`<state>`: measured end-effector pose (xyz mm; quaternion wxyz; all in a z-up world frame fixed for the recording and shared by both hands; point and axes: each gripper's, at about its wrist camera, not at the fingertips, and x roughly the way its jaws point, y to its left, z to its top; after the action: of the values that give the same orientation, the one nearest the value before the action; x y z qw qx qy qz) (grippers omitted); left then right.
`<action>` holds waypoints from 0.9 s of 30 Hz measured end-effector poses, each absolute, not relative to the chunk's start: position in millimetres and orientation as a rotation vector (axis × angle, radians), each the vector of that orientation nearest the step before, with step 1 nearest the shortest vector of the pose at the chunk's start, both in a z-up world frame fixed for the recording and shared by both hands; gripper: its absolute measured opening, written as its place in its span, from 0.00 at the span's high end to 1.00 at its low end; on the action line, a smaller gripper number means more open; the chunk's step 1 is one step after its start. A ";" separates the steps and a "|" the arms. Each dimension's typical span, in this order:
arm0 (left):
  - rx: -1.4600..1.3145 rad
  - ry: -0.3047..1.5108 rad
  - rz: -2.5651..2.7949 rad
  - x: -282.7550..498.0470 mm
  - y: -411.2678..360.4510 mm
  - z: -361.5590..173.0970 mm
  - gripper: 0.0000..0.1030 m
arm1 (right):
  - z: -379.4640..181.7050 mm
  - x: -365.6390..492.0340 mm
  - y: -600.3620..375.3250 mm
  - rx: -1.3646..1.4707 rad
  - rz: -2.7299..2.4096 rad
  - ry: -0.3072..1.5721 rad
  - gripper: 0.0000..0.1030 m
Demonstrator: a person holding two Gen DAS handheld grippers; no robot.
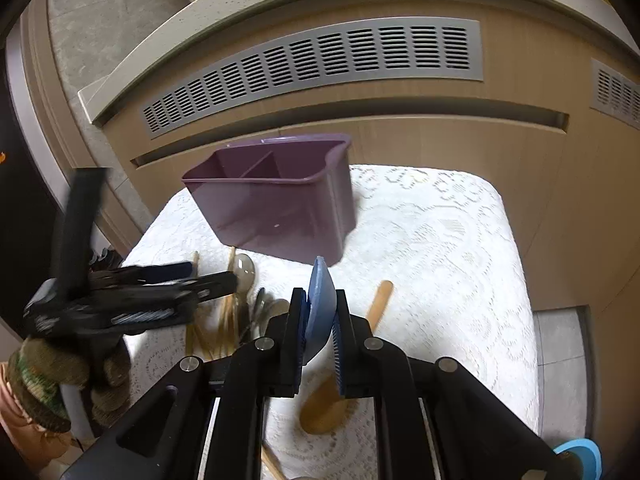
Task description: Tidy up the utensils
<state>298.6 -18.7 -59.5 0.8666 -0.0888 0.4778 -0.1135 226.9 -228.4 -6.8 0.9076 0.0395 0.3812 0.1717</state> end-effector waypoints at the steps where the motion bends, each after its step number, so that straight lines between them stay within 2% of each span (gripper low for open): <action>1: -0.196 1.004 -0.230 301.7 -19.5 -62.9 0.39 | -8.1 225.8 -229.9 0.080 0.350 0.784 0.88; 8: -0.096 0.984 -0.150 316.8 -36.5 -72.7 0.40 | -19.9 226.2 -232.7 0.065 0.323 0.782 0.87; 11: -0.078 0.981 -0.116 322.3 -37.8 -78.6 0.44 | -19.7 228.4 -234.2 0.077 0.325 0.781 0.87; 14: -0.039 0.960 -0.109 322.2 -45.5 -78.2 0.55 | -17.6 225.4 -232.6 0.065 0.322 0.772 0.87; 16: -0.012 0.932 -0.113 318.0 -47.3 -76.1 0.67 | -14.9 224.1 -230.4 0.055 0.321 0.765 0.87; 17: -0.014 0.923 -0.124 314.4 -45.3 -74.9 0.70 | -13.4 223.3 -229.3 0.053 0.322 0.763 0.87; 18: -0.026 0.911 -0.133 305.6 -37.2 -72.9 0.83 | -11.4 222.2 -228.2 0.052 0.322 0.760 0.88; 27: -0.111 0.759 -0.223 227.1 3.2 -33.5 0.88 | 11.2 206.3 -216.3 0.006 0.323 0.717 0.89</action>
<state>227.1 3.2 -33.5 0.9213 -0.0540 0.3695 -0.1088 206.3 -216.3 11.2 0.9237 0.0030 0.3492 0.1573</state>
